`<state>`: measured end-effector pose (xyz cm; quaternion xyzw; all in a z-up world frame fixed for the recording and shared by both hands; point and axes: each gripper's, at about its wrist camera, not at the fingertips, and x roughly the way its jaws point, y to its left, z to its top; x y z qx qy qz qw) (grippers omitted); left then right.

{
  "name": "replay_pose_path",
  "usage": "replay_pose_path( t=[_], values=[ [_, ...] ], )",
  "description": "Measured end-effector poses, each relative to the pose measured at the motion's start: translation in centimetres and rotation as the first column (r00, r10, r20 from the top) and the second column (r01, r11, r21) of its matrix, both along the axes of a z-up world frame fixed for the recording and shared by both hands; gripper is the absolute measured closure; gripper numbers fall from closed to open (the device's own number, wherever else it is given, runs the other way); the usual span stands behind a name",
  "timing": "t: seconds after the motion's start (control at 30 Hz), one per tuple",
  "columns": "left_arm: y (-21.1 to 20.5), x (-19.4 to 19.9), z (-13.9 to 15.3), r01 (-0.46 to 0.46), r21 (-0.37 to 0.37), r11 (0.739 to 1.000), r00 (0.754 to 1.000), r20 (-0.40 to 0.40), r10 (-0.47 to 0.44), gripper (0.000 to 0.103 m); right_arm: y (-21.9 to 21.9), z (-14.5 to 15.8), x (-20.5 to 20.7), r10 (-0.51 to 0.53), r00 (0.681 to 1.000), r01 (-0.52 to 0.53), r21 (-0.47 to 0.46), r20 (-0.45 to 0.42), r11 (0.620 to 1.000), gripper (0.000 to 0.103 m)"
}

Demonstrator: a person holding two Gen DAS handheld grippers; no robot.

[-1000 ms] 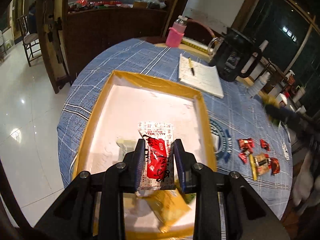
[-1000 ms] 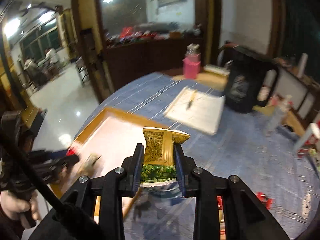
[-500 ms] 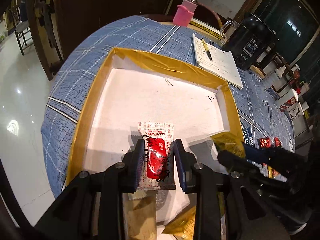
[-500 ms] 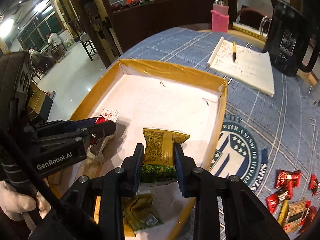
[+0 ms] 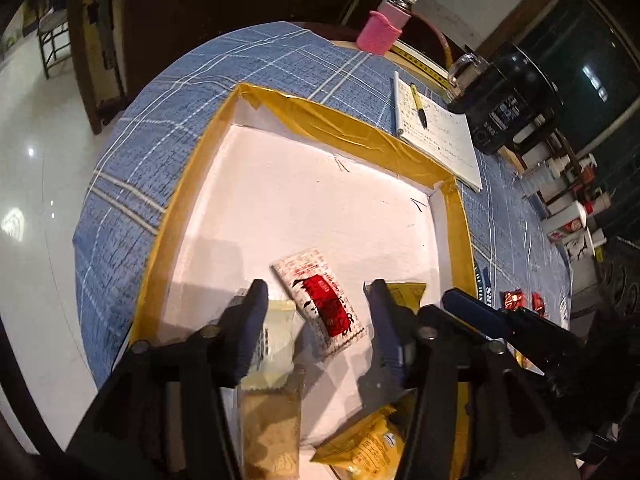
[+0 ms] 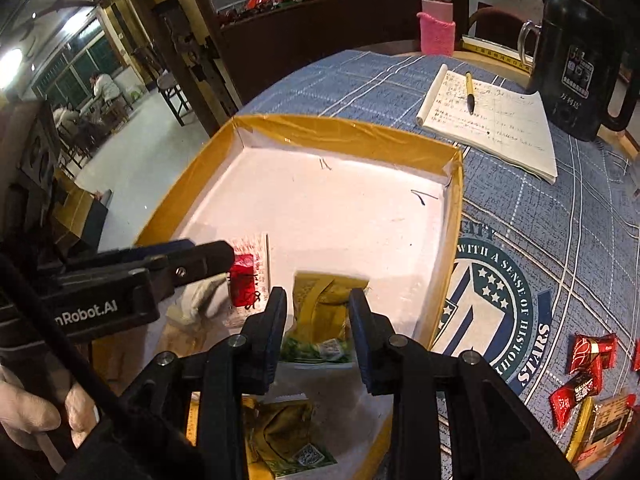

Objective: Organize snacks
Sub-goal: 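Carry both packets to the tray, open left gripper while right lowers its packet, then move both grippers back toward the remaining snacks on the tablecloth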

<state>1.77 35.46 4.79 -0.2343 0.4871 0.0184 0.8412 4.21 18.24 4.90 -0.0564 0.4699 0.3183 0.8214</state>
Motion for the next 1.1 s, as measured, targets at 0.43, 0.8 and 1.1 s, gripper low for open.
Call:
replay_pose_path(
  t=[0.43, 0.8, 1.1],
  values=[
    [-3.8, -6.4, 5.0, -0.070, -0.158, 0.985, 0.981, 0.170, 0.097, 0.041, -11.4, 3.4, -3.9, -0.156, 0.988, 0.154, 0.115, 0.013, 0.981, 0.068],
    [-12.9, -10.9, 9.9, -0.014, -0.100, 0.995, 0.969, 0.244, 0.038, 0.031, -31.8, 1.3, -7.9, -0.356, 0.905, 0.414, 0.289, -0.234, 0.863, 0.068],
    [-17.4, -11.7, 14.0, -0.008, 0.056, 0.998, 0.971, 0.238, -0.005, 0.021, -53.7, 6.2, -12.6, -0.578, 0.801, 0.599, -0.166, 0.159, 0.784, 0.069]
  ],
)
